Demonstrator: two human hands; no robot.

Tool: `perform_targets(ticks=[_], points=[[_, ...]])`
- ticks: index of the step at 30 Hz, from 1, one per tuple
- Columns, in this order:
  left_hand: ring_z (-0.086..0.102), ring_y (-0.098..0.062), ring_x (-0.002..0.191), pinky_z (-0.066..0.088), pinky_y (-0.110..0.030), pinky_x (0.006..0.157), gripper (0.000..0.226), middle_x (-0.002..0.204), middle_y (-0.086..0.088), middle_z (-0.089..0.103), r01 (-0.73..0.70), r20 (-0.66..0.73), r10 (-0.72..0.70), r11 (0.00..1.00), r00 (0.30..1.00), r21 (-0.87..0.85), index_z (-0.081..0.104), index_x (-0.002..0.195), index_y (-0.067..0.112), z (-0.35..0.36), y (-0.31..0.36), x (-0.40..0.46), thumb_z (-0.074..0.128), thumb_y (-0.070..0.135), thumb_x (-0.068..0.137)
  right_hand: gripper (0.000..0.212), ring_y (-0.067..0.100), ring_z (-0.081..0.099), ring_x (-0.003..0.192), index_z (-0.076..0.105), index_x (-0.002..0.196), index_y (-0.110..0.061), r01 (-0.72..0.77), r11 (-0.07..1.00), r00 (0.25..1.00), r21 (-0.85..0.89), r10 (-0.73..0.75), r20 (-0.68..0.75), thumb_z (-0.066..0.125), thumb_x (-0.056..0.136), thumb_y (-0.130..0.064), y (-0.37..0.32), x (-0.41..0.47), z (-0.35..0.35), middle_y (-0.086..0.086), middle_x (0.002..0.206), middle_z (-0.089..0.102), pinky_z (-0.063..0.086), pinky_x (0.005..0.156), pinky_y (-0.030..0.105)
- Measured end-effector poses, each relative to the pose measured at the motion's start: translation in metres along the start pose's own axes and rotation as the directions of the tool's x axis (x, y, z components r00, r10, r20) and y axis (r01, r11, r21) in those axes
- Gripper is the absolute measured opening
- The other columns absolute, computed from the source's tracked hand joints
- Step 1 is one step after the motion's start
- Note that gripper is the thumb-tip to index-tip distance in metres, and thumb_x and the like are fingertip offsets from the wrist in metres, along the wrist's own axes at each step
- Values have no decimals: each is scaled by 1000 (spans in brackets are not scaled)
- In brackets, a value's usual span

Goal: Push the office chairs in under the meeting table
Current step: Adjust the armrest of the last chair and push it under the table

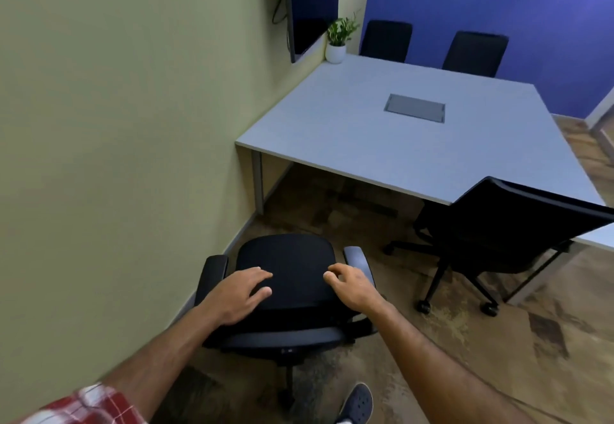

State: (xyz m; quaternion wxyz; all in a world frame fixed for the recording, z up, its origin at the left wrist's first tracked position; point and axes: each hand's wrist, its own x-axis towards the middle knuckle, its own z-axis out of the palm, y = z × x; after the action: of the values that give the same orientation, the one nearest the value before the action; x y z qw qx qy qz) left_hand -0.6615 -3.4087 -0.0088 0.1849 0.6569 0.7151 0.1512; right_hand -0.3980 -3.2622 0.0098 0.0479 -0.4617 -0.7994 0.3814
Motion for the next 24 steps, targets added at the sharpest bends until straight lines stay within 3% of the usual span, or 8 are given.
perform_targets(ticks=[5, 10, 15, 20, 24], points=[[40, -11, 140, 32, -29, 110, 59, 149, 6, 51, 73, 66, -75, 996, 995, 42, 49, 146, 28, 8, -13, -48, 43, 61, 99, 55, 22, 64, 97, 69, 108, -12, 16, 994, 1000, -108, -15, 14, 43, 95, -59, -3, -36, 18, 7, 106, 71, 54, 89, 49], [50, -15, 129, 39, -33, 105, 60, 136, 14, 62, 192, 15, -195, 975, 981, 114, 57, 140, 35, 7, -28, -66, 45, 68, 92, 85, 23, 60, 117, 64, 133, -25, 35, 911, 999, -412, -25, 30, 29, 83, -84, 4, -48, 30, 0, 126, 69, 48, 91, 38], [59, -15, 112, 45, -31, 94, 39, 115, 8, 69, 237, -49, -233, 968, 971, 85, 65, 130, 41, 8, -32, -64, 51, 56, 96, 81, 17, 64, 106, 69, 125, -31, -14, 895, 1000, -445, 23, 15, 26, 84, -86, 7, -45, 35, -3, 118, 72, 47, 75, 33], [58, -9, 101, 42, -27, 84, 37, 95, 18, 56, 208, -48, -205, 976, 978, 63, 67, 126, 41, 5, -43, -59, 46, 54, 99, 77, 12, 60, 86, 73, 112, -37, -10, 886, 999, -463, -10, -42, 25, 79, -88, 10, -45, 33, -10, 102, 73, 37, 60, 27], [56, -5, 96, 39, -24, 80, 37, 94, 21, 57, 179, -52, -176, 982, 983, 55, 67, 126, 41, -3, -52, -51, 44, 54, 100, 77, 13, 64, 90, 74, 109, -42, -43, 860, 996, -508, -4, -91, 26, 75, -91, 18, -37, 25, -12, 101, 73, 43, 66, 32]])
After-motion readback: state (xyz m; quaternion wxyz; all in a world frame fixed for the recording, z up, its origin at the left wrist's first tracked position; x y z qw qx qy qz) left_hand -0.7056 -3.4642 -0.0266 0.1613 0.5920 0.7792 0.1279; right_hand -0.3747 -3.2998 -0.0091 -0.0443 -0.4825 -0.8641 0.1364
